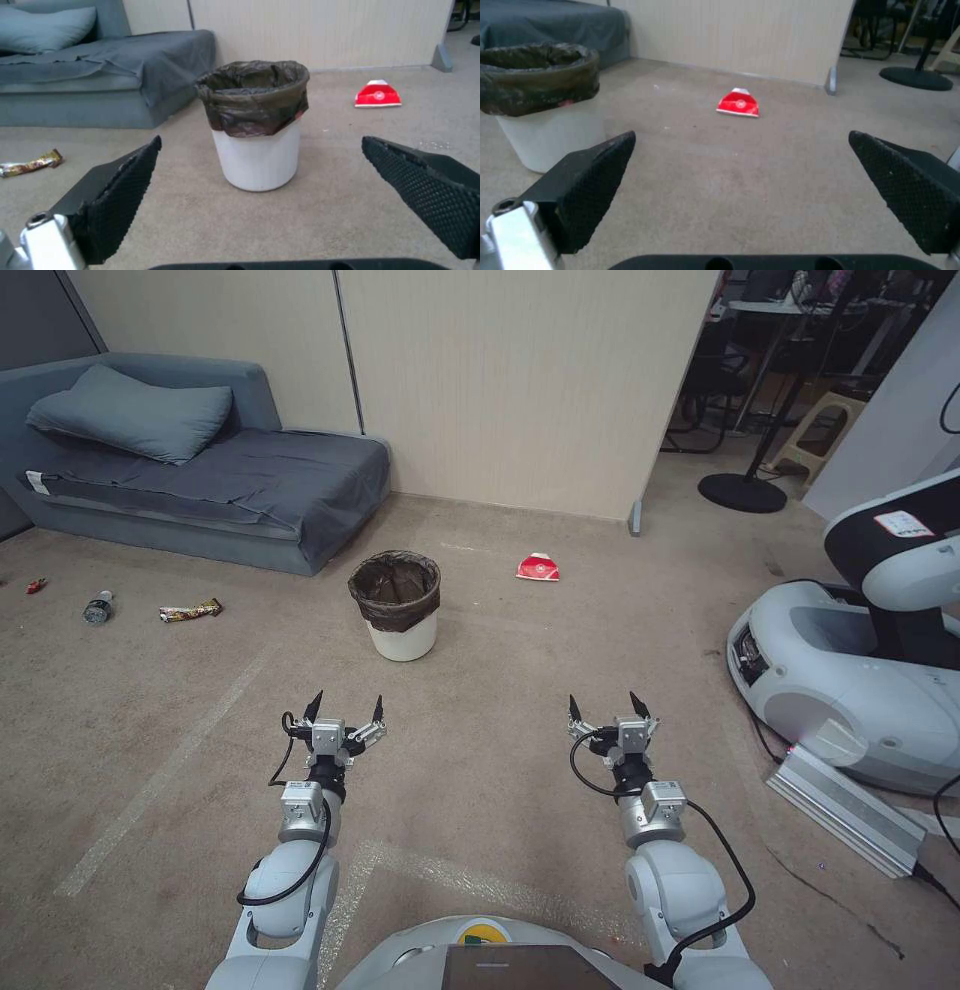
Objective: Pick up the trash bin, then pick up the garbage from the floor and place it into the trash bin.
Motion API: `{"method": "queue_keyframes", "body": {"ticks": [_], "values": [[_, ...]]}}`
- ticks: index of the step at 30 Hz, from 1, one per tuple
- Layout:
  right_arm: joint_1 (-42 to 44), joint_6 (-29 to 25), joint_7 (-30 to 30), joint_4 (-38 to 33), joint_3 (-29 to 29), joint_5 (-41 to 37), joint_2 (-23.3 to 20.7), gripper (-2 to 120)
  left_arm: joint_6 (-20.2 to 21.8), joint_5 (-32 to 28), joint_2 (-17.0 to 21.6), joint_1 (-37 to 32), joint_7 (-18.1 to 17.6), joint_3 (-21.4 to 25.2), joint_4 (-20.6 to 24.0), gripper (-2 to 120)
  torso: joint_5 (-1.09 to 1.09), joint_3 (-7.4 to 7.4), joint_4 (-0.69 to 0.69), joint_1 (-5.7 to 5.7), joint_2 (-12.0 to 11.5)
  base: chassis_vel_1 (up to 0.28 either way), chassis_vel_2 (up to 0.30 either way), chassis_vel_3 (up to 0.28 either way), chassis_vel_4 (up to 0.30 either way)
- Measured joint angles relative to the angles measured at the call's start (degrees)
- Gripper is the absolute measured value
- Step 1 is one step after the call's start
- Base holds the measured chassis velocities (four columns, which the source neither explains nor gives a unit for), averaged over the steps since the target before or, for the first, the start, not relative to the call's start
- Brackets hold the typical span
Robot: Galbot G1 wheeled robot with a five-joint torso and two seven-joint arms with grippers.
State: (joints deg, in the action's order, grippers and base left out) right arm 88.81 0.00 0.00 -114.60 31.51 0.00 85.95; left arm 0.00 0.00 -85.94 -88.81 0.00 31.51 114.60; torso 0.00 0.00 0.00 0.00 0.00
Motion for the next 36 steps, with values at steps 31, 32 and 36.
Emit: {"method": "queue_keyframes", "body": {"ticks": [31,32,36], "values": [[7.8,8.5,3.0,-9.7,3.6,-7.5,0.2,100,13.3,-7.3,4.5,-5.8,-3.2,5.4,8.9,100,0.00,0.00,-0.01,0.00,0.0,0.000,0.000,0.000,0.000],[7.8,8.5,3.0,-9.7,3.6,-7.5,0.2,100,13.3,-7.3,4.5,-5.8,-3.2,5.4,8.9,100,0.00,0.00,-0.01,0.00,0.0,0.000,0.000,0.000,0.000],[12.9,14.1,5.1,-16.0,6.0,-12.5,0.4,100,19.0,-10.4,6.4,-8.3,-4.6,7.8,12.8,100,0.01,0.00,-0.01,0.00,0.0,0.000,0.000,0.000,0.000]]}}
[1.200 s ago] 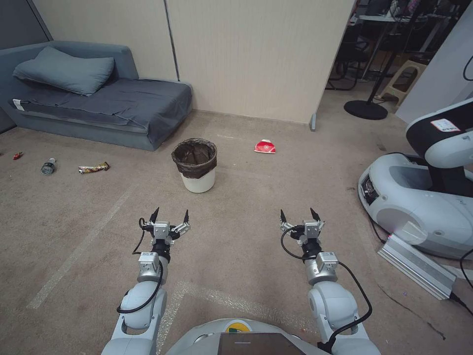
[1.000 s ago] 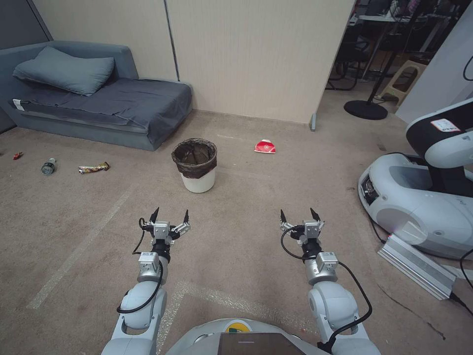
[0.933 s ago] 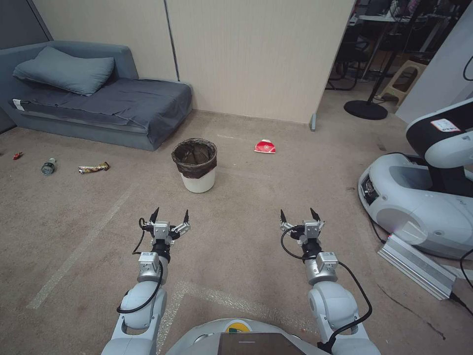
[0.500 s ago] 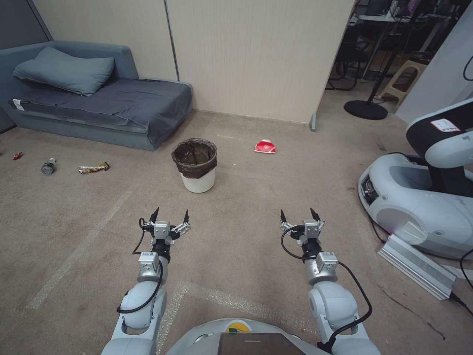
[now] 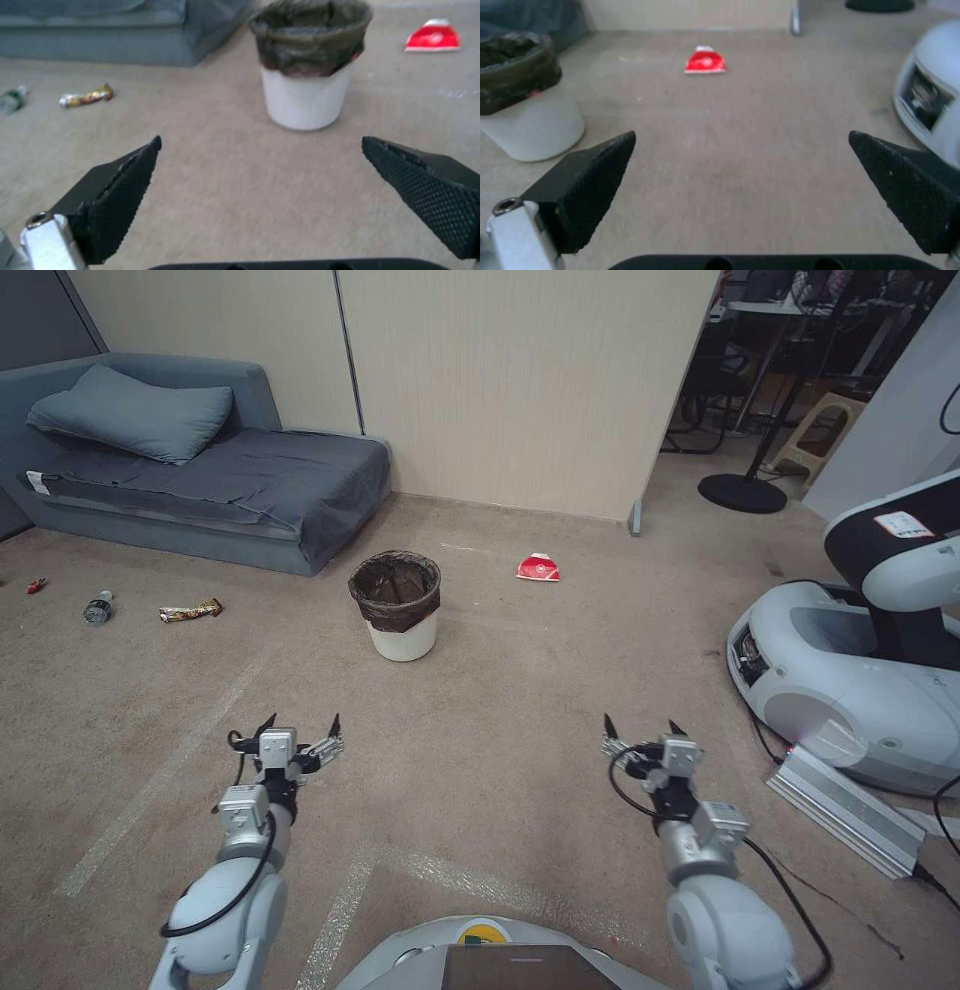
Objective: Pick up the trash bin, then pick up the garbage from the floor and place it into the trash bin.
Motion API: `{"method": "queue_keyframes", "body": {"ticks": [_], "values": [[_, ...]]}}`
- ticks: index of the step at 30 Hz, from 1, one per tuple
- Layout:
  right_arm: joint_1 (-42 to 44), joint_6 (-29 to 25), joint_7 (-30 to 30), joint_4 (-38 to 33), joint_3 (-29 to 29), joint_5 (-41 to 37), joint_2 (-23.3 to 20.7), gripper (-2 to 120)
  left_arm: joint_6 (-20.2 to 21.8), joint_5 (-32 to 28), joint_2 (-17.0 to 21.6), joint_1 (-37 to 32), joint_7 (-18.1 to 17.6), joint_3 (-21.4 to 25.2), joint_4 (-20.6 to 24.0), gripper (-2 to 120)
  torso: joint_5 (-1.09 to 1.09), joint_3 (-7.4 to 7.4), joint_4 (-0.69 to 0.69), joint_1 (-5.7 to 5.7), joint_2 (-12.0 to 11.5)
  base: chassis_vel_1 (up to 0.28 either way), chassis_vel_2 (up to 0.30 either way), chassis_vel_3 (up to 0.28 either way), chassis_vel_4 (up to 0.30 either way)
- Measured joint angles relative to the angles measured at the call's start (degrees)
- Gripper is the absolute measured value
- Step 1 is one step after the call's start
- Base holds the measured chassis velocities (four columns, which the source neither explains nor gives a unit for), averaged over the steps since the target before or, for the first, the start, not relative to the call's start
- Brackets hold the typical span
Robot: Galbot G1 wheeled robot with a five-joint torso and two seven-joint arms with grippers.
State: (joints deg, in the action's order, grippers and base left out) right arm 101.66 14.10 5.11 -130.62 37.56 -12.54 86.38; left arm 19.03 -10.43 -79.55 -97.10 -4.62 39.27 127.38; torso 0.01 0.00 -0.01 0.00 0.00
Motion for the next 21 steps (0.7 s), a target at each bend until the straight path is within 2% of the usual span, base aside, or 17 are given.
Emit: {"method": "queue_keyframes", "body": {"ticks": [4,8,10,12,14,16,18,21], "values": [[5.3,5.4,1.4,-6.2,2.8,-4.2,0.1,100,7.2,-3.9,2.4,-3.1,-1.7,2.9,4.8,100,0.02,0.00,-0.01,0.00,0.0,0.000,0.000,0.000,0.000],[5.8,5.6,1.1,-6.4,3.1,-4.2,0.1,100,10.0,-5.5,3.3,-4.4,-2.4,4.1,6.8,100,-0.01,0.00,0.00,0.00,0.0,0.000,0.000,0.000,0.000],[5.9,5.5,0.8,-6.4,3.3,-3.9,0.1,100,14.4,-7.9,4.8,-6.3,-3.5,5.8,9.7,100,0.00,0.00,0.02,0.00,0.0,0.000,0.000,0.000,0.000],[5.9,5.3,0.7,-6.4,3.3,-3.8,0.1,100,15.9,-8.7,5.3,-6.9,-3.8,6.5,10.7,100,0.00,0.00,0.02,0.00,0.0,0.000,0.000,0.000,0.000],[5.9,4.8,0.2,-6.1,3.4,-3.3,0.1,100,20.0,-11.0,6.7,-8.7,-4.8,8.1,13.5,100,-0.02,0.00,0.02,0.00,0.0,0.000,0.000,0.000,0.000],[5.8,4.7,0.2,-6.1,3.4,-3.3,0.1,100,20.3,-11.1,6.8,-8.8,-4.9,8.3,13.7,100,-0.01,0.00,0.01,0.00,0.0,0.000,0.000,0.000,0.000],[5.7,4.4,-0.1,-5.7,3.4,-3.1,0.1,100,23.1,-11.5,6.4,-7.9,-7.1,8.3,13.8,100,0.00,0.00,0.00,0.00,0.0,0.000,0.000,0.000,0.000],[5.6,4.2,-0.3,-5.5,3.4,-2.9,0.1,100,23.6,-11.3,6.2,-7.5,-7.2,8.3,13.6,100,-0.01,0.00,0.00,0.00,0.0,0.000,0.000,0.000,0.000]]}}
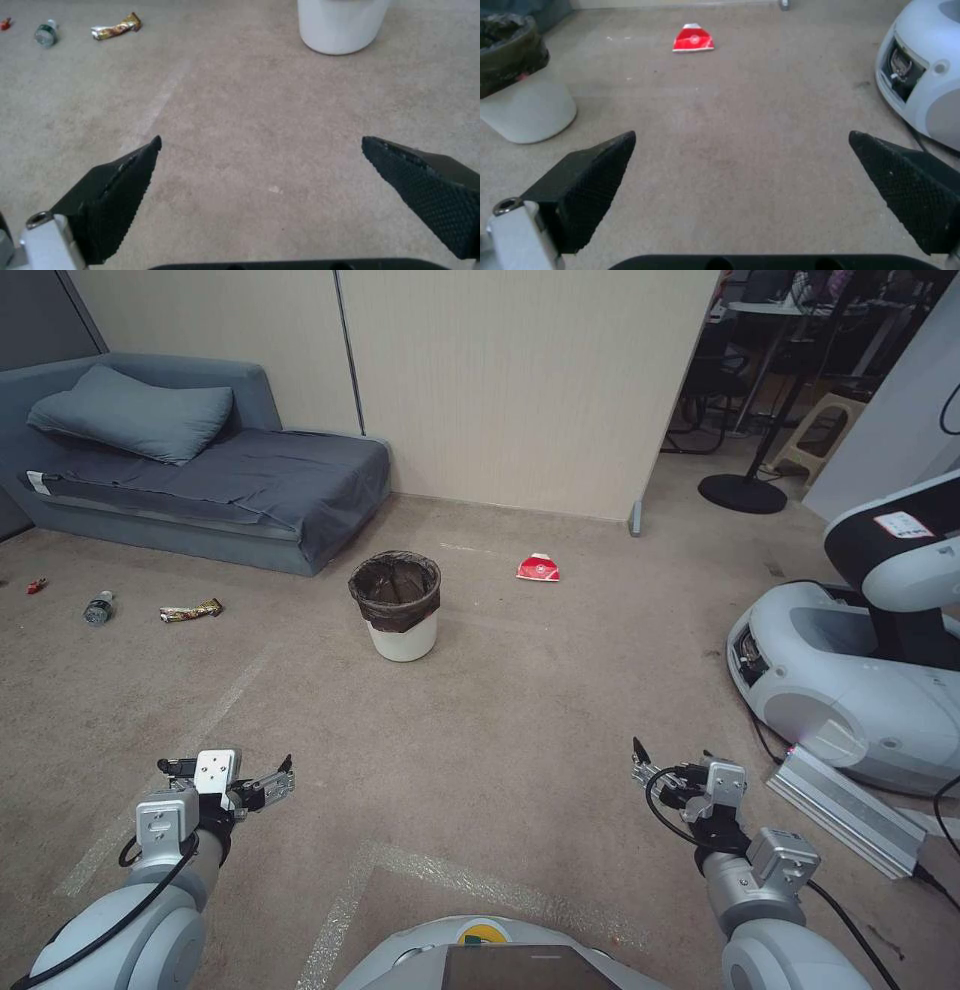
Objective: Pick up the trash bin, then pick up the garbage from the floor and place it into the trash bin.
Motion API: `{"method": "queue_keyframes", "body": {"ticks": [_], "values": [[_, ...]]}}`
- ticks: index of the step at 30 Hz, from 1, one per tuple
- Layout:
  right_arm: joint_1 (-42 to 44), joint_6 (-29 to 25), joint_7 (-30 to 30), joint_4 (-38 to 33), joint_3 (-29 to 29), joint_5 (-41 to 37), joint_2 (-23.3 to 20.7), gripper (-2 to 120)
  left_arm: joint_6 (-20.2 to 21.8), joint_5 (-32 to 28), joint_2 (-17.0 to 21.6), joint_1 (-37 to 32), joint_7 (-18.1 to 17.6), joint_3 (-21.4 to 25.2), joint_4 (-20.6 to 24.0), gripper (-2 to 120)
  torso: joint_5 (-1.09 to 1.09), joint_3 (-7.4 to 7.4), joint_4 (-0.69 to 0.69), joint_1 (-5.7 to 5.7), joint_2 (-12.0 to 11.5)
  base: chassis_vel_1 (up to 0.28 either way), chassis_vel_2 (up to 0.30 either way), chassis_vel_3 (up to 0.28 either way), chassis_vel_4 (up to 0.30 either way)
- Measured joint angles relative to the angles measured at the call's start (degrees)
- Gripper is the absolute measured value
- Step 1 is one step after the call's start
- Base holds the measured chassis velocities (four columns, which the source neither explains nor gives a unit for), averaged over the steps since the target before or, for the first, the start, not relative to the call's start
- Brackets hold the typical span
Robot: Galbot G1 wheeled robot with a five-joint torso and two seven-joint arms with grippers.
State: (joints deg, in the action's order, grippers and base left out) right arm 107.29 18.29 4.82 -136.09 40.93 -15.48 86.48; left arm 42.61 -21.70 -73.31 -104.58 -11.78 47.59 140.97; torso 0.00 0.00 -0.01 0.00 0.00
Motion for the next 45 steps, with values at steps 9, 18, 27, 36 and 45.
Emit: {"method": "queue_keyframes", "body": {"ticks": [9,18,27,36,45], "values": [[-0.2,-0.6,-1.0,0.6,0.0,0.5,0.1,100,-0.3,1.3,-0.3,0.6,0.5,-0.3,-0.7,100,0.00,0.00,0.01,0.00,0.0,0.000,0.000,0.000,0.000],[-0.3,-1.0,-1.3,0.8,0.1,0.5,0.0,100,-1.0,1.6,-0.4,0.6,0.9,-0.4,-1.3,100,0.00,0.00,0.01,0.00,0.0,0.000,0.000,0.000,0.000],[-0.3,-1.1,-1.5,0.9,0.0,0.7,0.0,100,-1.3,1.8,-0.1,0.6,1.0,-0.5,-1.4,100,0.00,0.01,0.01,0.00,0.0,-0.090,0.076,0.088,-0.077],[-0.4,-1.1,-1.7,1.0,0.0,0.8,0.0,100,-1.3,1.8,0.2,0.8,1.0,-0.5,-1.7,100,0.00,0.01,0.01,0.00,0.0,-0.072,0.081,0.079,-0.085],[-0.4,-1.2,-1.7,1.1,0.0,0.9,0.0,100,-1.4,1.8,0.2,0.9,1.0,-0.5,-1.8,100,0.00,0.01,0.01,0.00,0.0,-0.062,0.080,0.076,-0.083]]}}
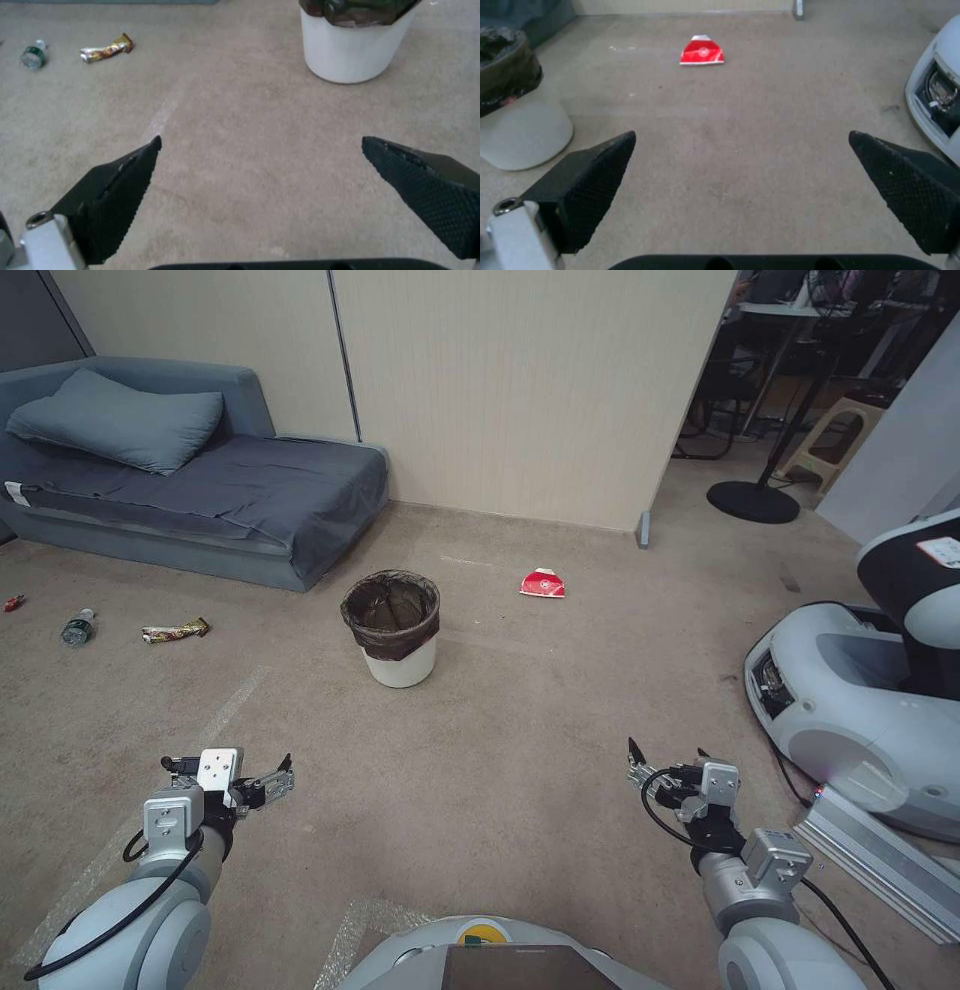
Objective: Pick up the trash bin, then pick up the garbage from the floor and place it into the trash bin.
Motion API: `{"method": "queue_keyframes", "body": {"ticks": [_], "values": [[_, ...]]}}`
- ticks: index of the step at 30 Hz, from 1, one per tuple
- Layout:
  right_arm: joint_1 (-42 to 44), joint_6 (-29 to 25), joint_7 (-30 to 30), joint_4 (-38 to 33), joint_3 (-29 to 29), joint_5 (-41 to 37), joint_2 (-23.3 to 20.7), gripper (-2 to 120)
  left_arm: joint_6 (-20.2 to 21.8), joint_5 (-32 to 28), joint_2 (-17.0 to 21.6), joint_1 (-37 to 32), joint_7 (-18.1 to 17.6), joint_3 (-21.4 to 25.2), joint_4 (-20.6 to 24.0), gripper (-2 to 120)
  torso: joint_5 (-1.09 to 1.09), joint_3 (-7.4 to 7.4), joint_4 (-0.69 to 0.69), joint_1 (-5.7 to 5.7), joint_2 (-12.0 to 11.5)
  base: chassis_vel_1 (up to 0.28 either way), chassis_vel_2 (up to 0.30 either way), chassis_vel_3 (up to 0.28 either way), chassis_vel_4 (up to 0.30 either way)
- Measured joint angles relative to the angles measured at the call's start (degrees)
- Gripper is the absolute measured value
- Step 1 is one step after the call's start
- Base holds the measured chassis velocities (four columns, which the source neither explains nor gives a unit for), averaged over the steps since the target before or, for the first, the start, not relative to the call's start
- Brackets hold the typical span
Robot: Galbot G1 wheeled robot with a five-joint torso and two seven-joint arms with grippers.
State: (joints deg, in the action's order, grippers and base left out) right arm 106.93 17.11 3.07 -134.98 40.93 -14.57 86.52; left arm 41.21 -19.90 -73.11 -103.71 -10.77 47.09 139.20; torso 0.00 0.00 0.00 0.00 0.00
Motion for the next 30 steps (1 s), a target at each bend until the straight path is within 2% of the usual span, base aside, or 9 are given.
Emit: {"method": "queue_keyframes", "body": {"ticks": [30], "values": [[-0.2,-0.2,-0.3,0.6,0.1,0.3,0.2,100,-0.3,0.0,-0.1,1.0,0.3,0.2,-1.1,100,0.00,0.00,0.00,0.00,0.0,-0.083,0.075,0.080,-0.078]]}}
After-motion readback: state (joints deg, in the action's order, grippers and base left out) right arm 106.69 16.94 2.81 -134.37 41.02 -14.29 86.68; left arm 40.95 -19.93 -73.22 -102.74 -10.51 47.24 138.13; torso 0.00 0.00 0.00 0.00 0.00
